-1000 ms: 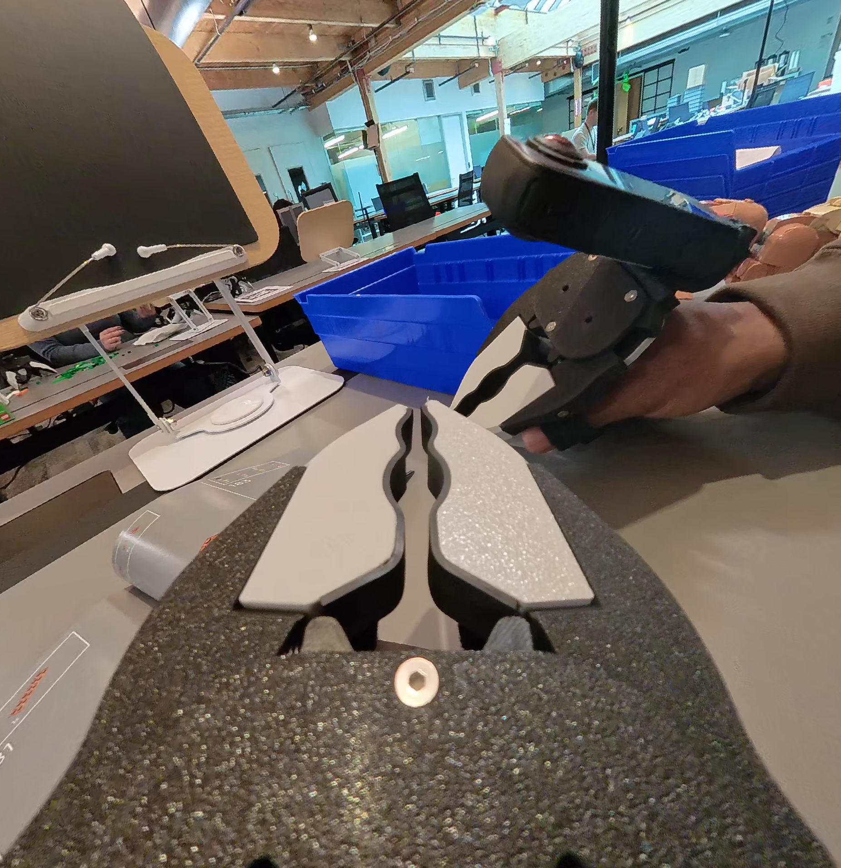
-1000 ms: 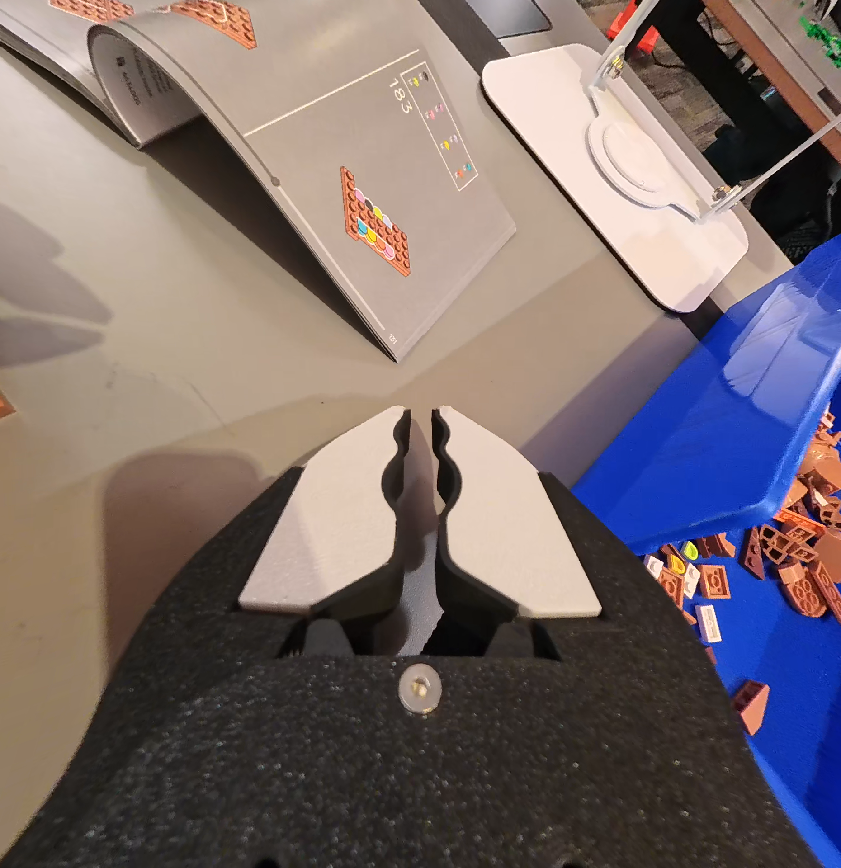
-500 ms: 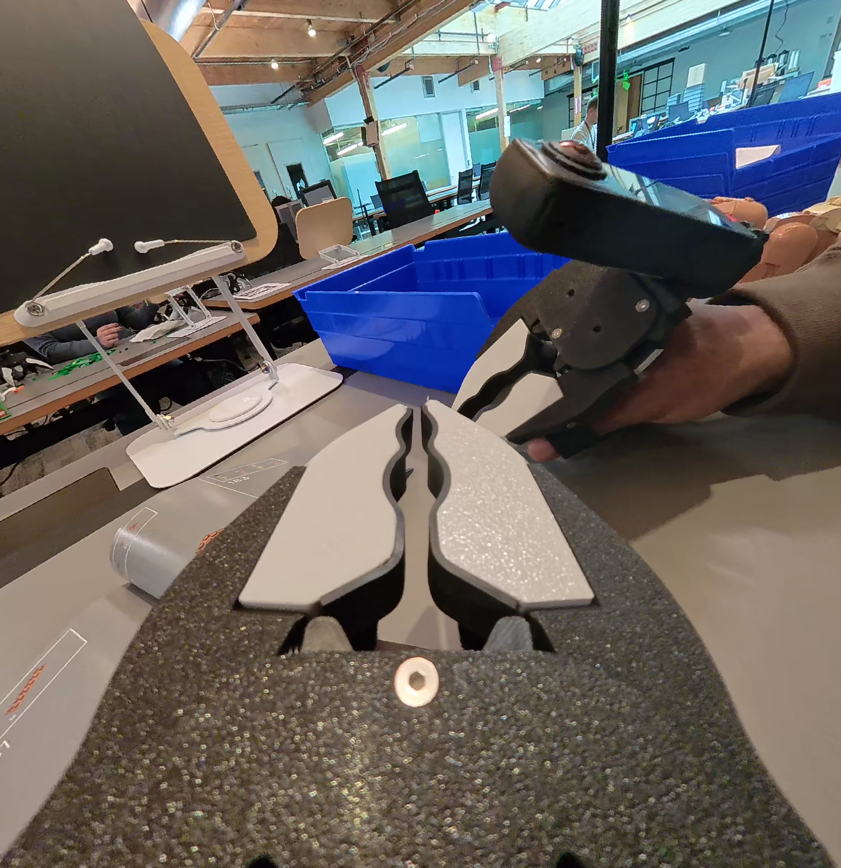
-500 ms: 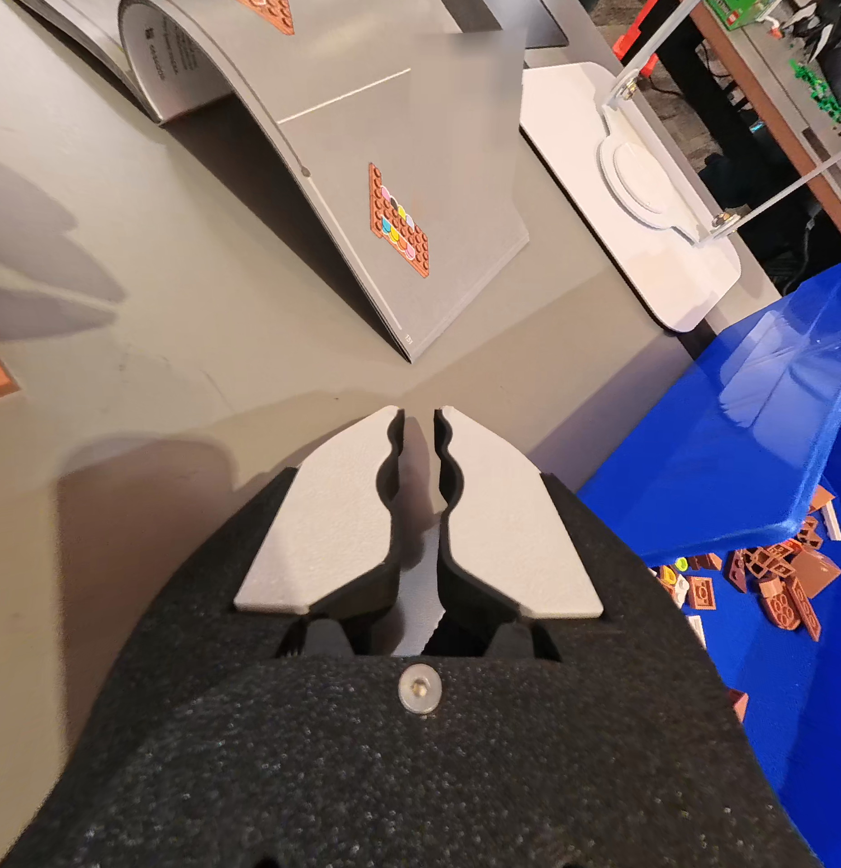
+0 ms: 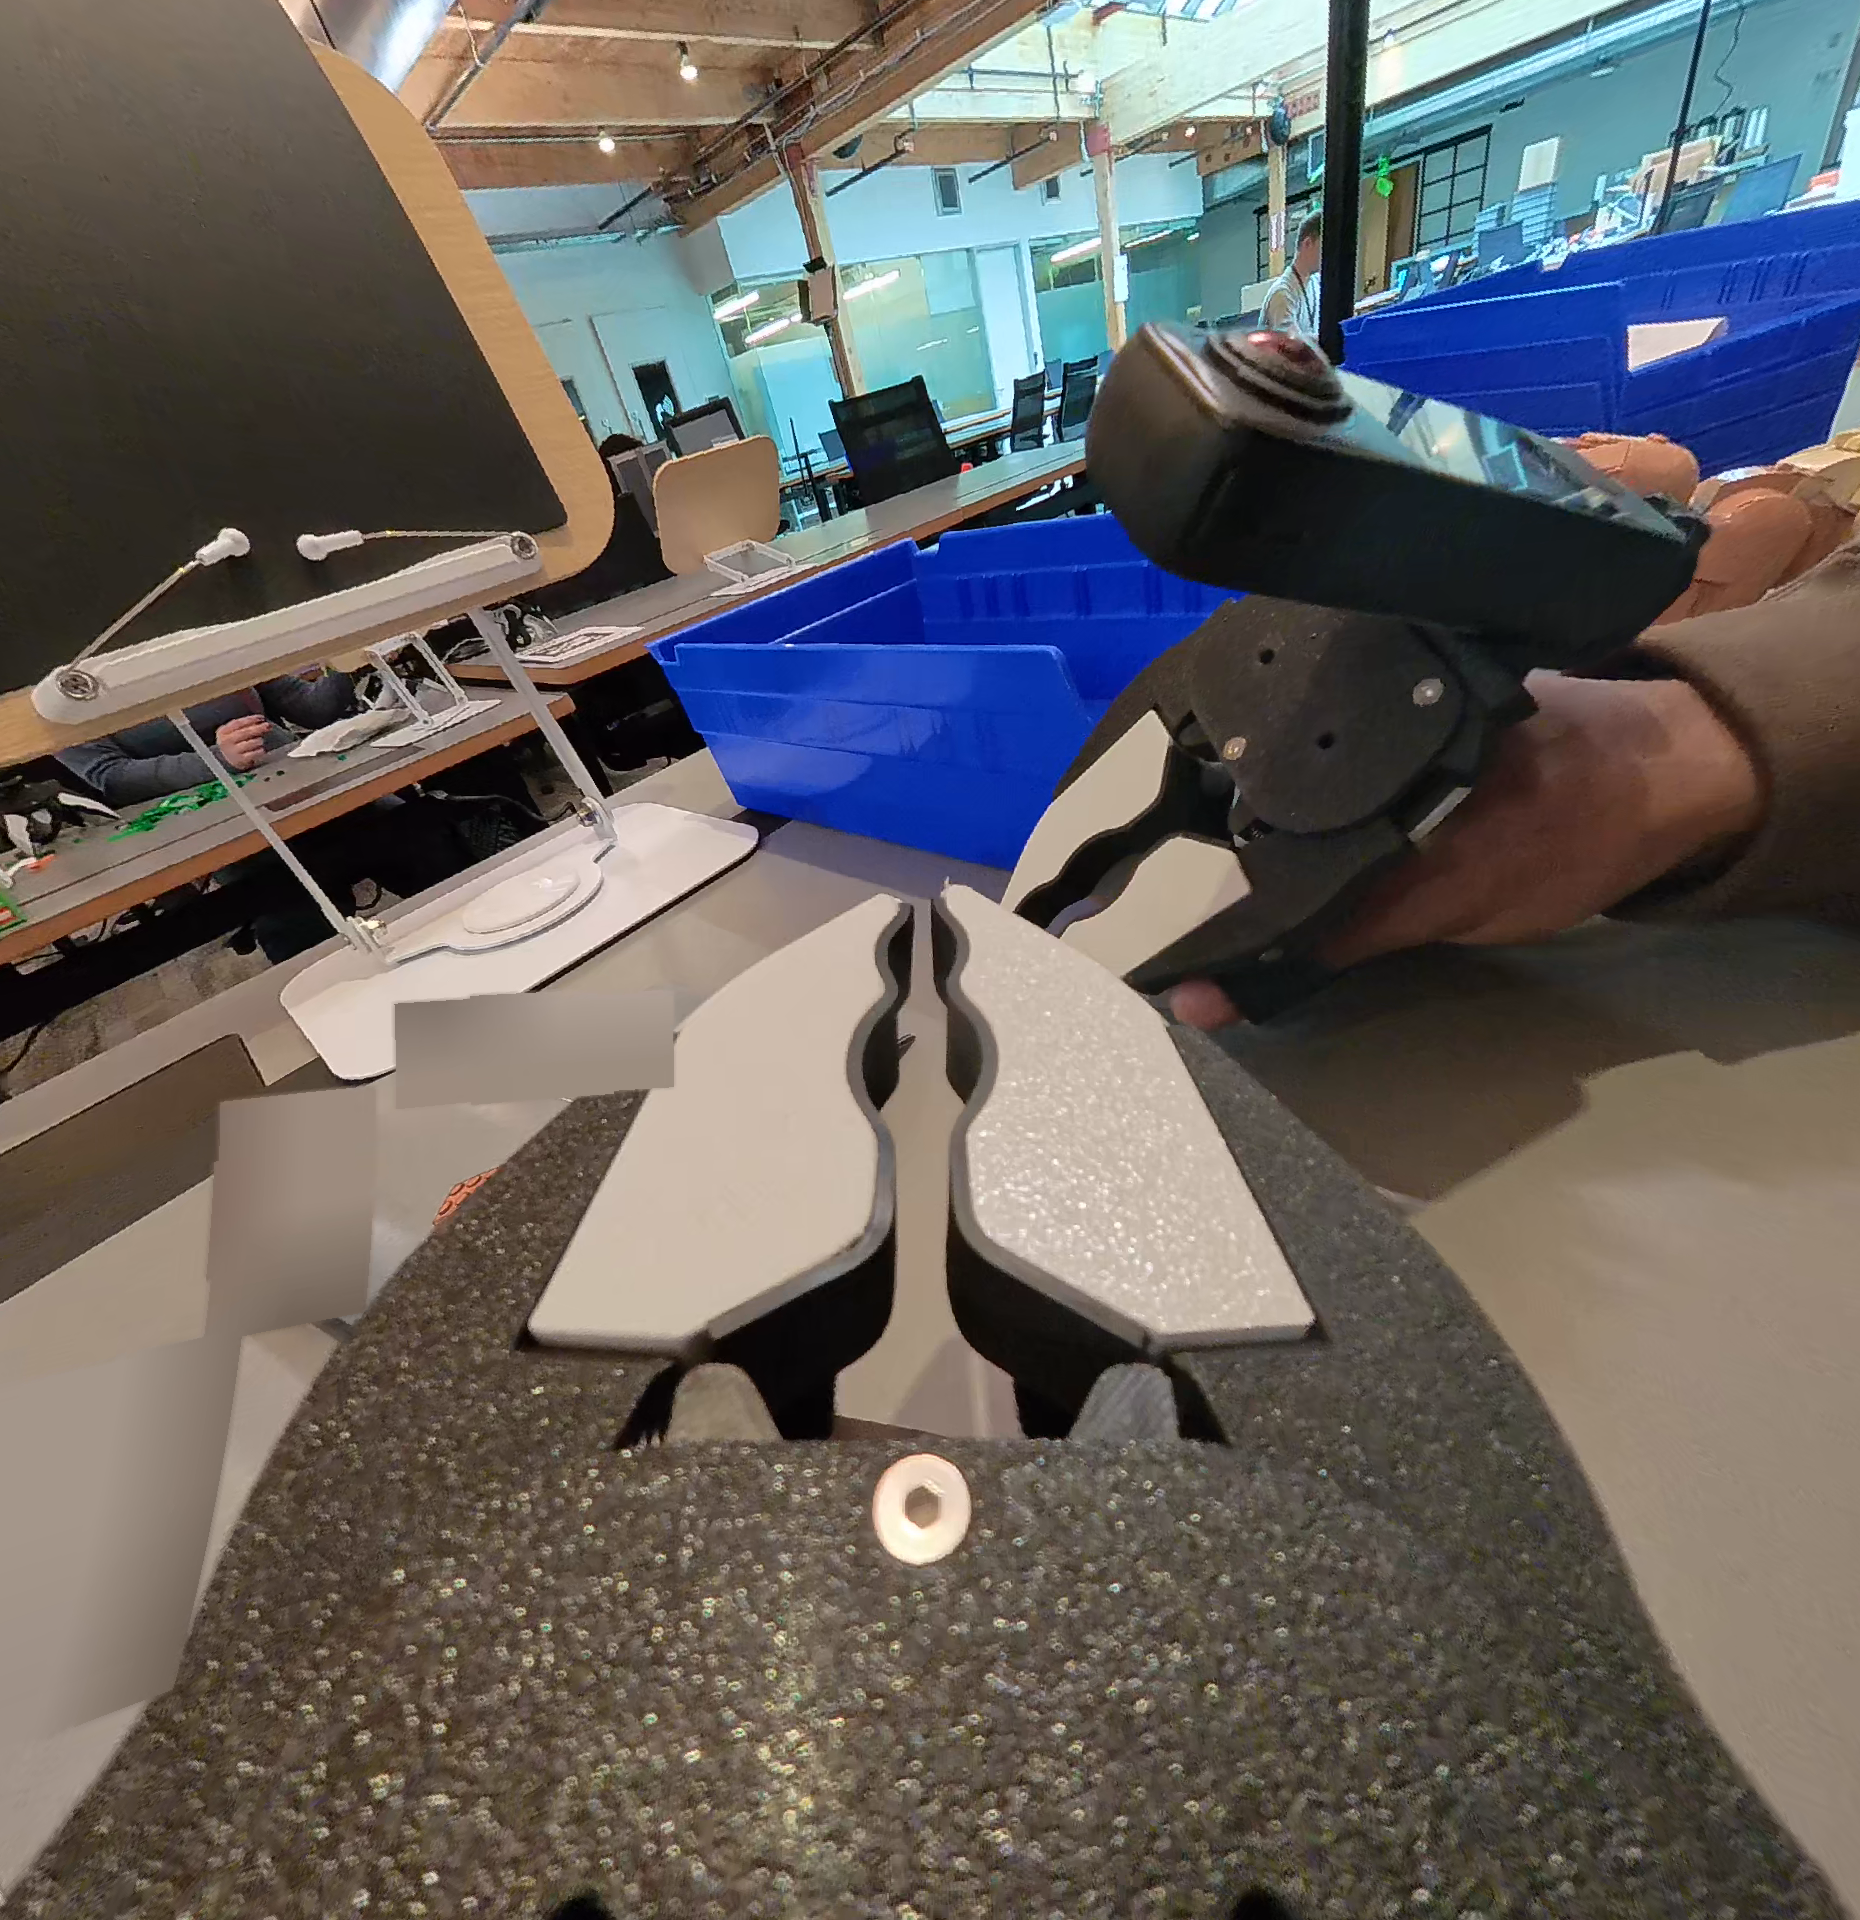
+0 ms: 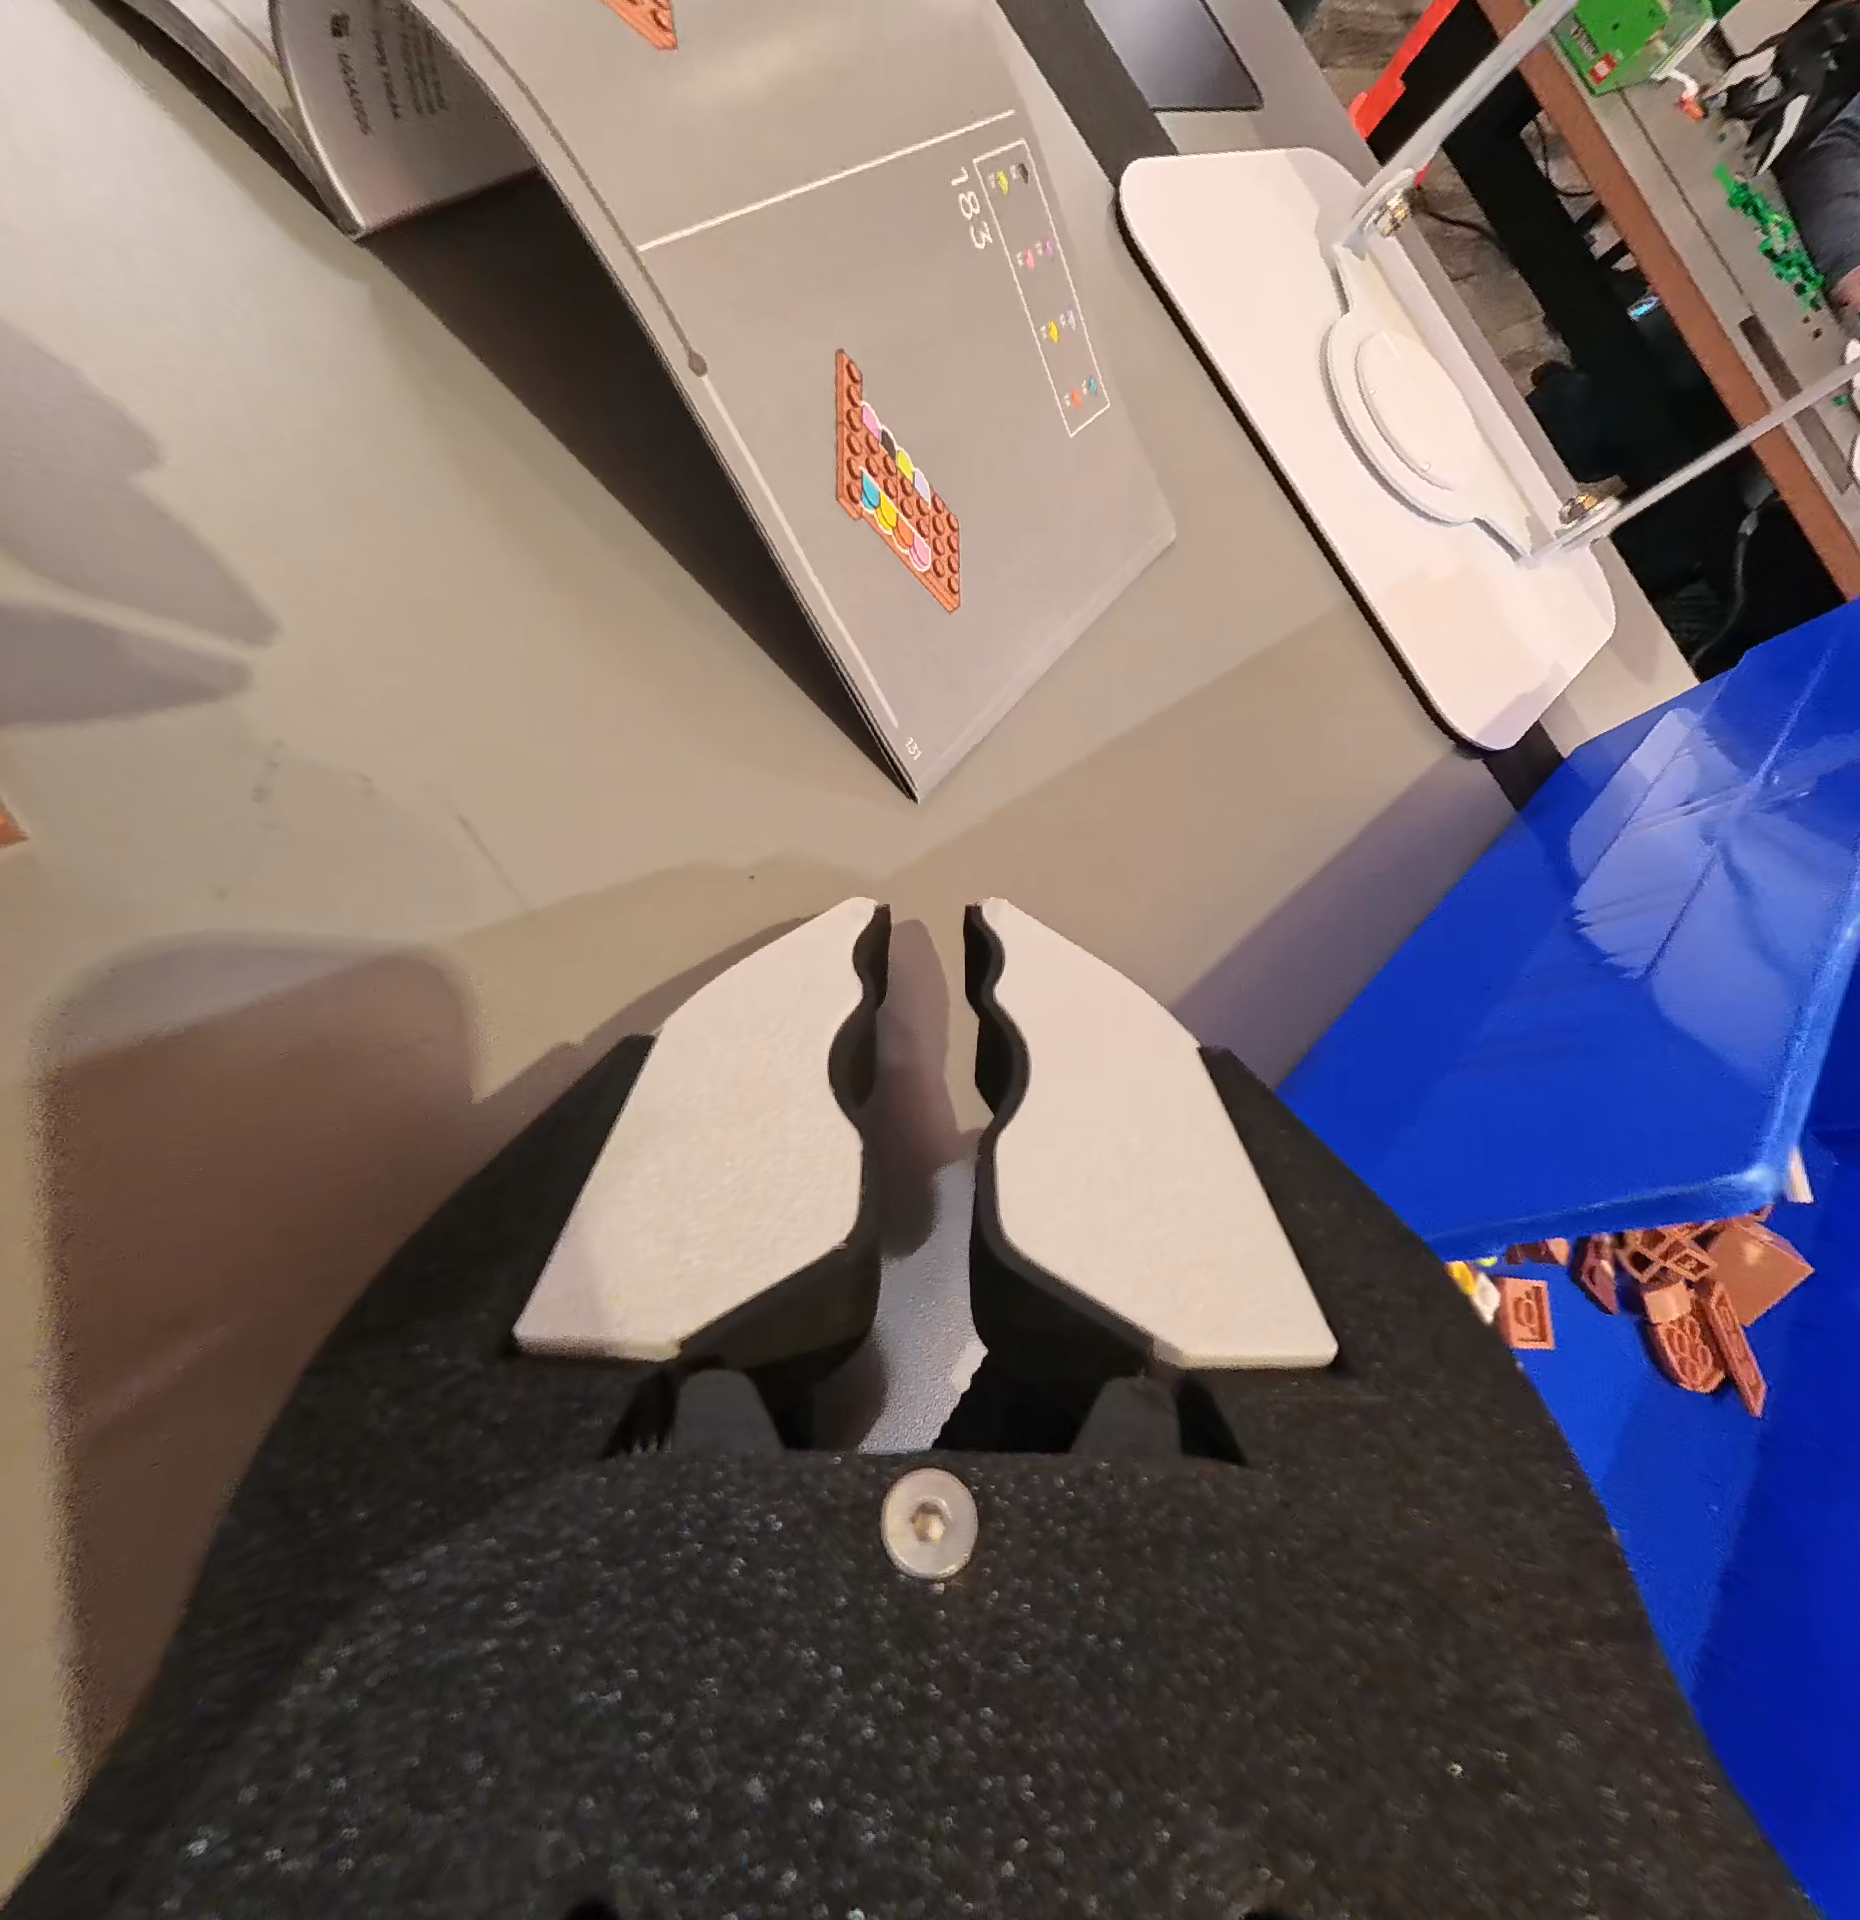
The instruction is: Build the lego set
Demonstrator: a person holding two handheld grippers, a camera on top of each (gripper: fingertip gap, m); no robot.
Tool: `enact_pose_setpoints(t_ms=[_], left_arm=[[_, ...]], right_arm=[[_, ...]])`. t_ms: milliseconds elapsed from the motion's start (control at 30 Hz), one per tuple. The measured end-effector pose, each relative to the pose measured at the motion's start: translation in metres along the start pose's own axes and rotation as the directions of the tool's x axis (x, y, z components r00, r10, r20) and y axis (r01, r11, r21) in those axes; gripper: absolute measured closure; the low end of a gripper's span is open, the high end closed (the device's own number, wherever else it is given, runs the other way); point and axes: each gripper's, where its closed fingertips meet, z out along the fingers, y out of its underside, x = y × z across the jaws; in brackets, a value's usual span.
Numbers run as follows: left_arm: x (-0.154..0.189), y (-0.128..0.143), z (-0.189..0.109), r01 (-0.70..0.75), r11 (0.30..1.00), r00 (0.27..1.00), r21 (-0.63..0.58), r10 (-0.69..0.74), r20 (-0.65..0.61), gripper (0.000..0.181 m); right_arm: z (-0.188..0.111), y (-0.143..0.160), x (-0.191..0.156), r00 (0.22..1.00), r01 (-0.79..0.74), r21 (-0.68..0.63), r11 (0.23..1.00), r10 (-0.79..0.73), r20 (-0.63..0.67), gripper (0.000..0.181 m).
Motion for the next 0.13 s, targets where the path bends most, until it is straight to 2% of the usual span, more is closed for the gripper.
enact_pose_setpoints(t_ms=[133], left_arm=[[-0.0014, -0.0003, 0.0003, 0.001, 1.000, 1.000, 0.003, -0.001, 0.007, 0.178]], right_arm=[[-0.0008, -0.0011, -0.0027, 0.997, 0.064, 0.003, 0.998, -0.064, -0.040, 0.167]])
